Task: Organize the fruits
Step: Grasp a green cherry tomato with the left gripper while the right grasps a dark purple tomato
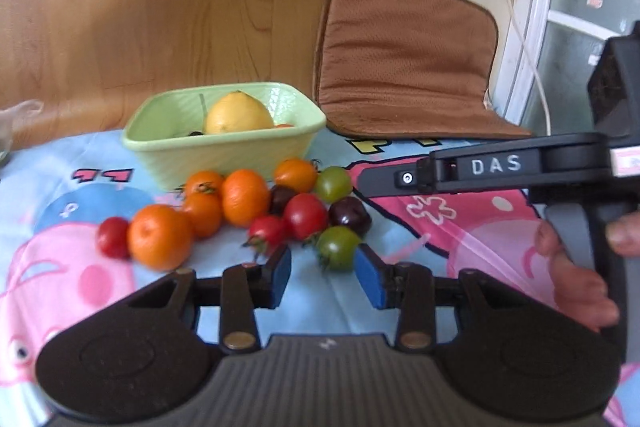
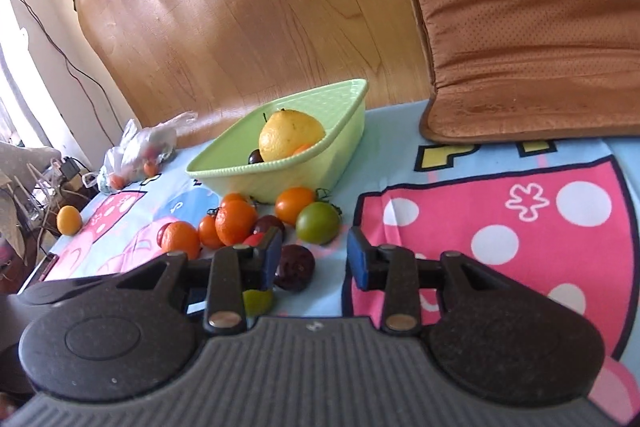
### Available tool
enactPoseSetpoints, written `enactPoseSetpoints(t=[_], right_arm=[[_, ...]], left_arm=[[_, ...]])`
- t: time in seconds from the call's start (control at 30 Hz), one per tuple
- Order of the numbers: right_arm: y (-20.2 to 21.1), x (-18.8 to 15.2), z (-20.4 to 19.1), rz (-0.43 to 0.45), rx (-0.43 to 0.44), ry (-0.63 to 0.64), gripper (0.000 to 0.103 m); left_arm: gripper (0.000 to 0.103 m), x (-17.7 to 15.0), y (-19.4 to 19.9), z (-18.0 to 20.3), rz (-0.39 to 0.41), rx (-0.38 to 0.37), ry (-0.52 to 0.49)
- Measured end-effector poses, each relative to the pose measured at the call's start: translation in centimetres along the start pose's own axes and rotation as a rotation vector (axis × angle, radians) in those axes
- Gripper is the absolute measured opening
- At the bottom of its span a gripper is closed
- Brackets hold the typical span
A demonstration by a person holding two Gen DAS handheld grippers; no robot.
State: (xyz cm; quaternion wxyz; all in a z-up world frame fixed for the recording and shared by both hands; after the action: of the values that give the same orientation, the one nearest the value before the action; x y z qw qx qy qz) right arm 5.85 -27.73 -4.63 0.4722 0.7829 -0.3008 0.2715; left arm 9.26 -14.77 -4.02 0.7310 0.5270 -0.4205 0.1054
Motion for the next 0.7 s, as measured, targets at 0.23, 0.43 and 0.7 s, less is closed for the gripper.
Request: enactPoseSetpoints(t=[0.23, 0.43, 0.7], right_arm=[[-1.3, -0.3, 0.1, -0.051, 0.062, -0.013, 0.040], [-1.7, -1.0, -1.2, -0.088, 0.054, 0.044, 0.031], [1.4, -5.0, -6.9, -0.084, 0.107, 0.196, 0.031]], left_arm=[[0.027, -0.4, -0.7, 0.6, -0.004, -0.028, -0.005], [0.027, -2.4, 1.9, -0.8, -0.007, -0.045, 0.046], [0.027, -6.8, 8.5, -4.0, 0.023, -0.004, 0.096]])
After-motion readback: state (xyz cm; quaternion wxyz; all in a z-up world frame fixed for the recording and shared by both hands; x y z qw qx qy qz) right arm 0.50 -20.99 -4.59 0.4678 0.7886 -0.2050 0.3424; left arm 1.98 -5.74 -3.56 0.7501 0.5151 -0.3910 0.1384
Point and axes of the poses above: each gripper's, at about its wrist camera, not at the fingertips, and y roughly against the way its jaws point, z to its right, x to its top, the point moved 3 cm from there along -y, roughly the way its jaws point, and after that the axes turned 7 degrees about -z, right-handed, at the moved point
